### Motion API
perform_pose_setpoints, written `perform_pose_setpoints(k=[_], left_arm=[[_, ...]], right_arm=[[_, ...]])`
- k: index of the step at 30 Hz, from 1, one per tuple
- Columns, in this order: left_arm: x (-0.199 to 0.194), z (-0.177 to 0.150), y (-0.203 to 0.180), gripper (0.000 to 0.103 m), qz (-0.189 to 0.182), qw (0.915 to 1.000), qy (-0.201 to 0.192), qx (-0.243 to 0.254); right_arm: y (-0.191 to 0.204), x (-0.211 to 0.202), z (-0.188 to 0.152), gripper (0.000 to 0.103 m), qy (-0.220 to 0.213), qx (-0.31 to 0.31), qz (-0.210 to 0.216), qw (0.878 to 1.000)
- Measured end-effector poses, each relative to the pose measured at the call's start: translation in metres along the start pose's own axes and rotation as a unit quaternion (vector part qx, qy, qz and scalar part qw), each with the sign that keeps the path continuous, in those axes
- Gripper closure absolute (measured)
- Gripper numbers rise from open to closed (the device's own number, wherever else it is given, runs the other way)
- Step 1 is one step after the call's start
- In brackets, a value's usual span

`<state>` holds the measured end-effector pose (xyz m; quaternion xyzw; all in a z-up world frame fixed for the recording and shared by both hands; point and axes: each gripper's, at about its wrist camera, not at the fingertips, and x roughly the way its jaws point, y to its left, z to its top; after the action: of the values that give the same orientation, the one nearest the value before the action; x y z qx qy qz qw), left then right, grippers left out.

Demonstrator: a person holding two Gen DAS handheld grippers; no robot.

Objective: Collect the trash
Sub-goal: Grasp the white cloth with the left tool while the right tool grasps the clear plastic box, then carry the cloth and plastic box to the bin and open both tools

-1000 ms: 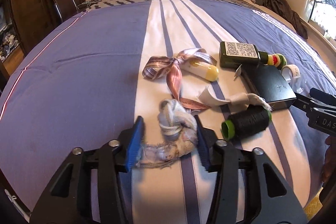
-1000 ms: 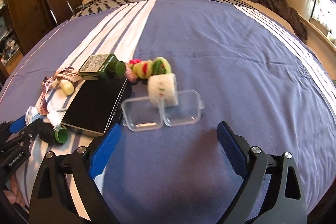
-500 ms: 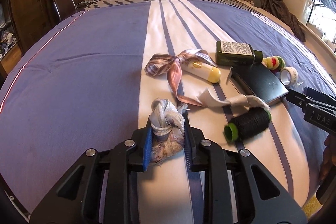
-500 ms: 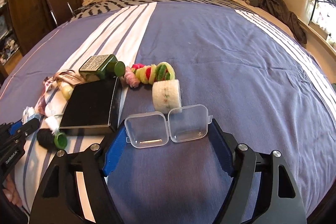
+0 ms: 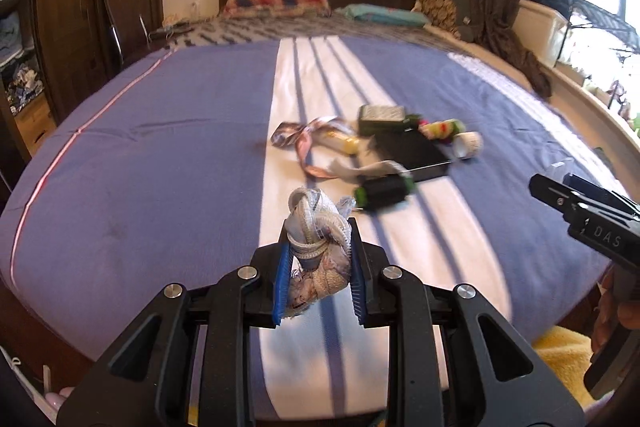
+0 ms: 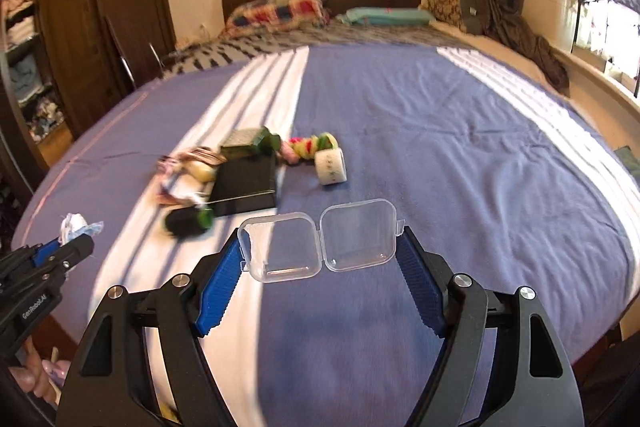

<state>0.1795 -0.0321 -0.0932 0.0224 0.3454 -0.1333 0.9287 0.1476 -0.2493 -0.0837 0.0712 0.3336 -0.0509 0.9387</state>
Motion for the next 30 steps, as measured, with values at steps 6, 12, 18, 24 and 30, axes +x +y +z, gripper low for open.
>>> perform_pose_setpoints(k=[6, 12, 18, 24, 30], left_arm=[[-0.051, -0.031, -0.014, 0.079, -0.017, 0.9997, -0.014, 0.007], [-0.074, -0.079, -0.022, 0.079, -0.027, 0.9994, 0.007, 0.018], [-0.063, -0.126, -0.037, 0.079, -0.045, 0.9963, 0.063, 0.036], [-0.044, -0.162, -0.046, 0.079, -0.049, 0.9919, 0.109, 0.043], [-0.016, -0.201, -0.050, 0.079, -0.063, 0.9825, 0.173, 0.031]], right_arm=[[0.003, -0.060, -0.028, 0.027, -0.023, -0.003, 0.014, 1.000], [0.003, -0.091, -0.072, 0.027, -0.012, -0.012, 0.018, 1.000], [0.004, -0.087, -0.116, 0.027, 0.031, -0.020, 0.009, 0.999], [0.008, -0.071, -0.152, 0.027, 0.076, -0.033, 0.012, 0.997], [0.008, -0.046, -0.185, 0.027, 0.135, -0.019, 0.034, 0.990]])
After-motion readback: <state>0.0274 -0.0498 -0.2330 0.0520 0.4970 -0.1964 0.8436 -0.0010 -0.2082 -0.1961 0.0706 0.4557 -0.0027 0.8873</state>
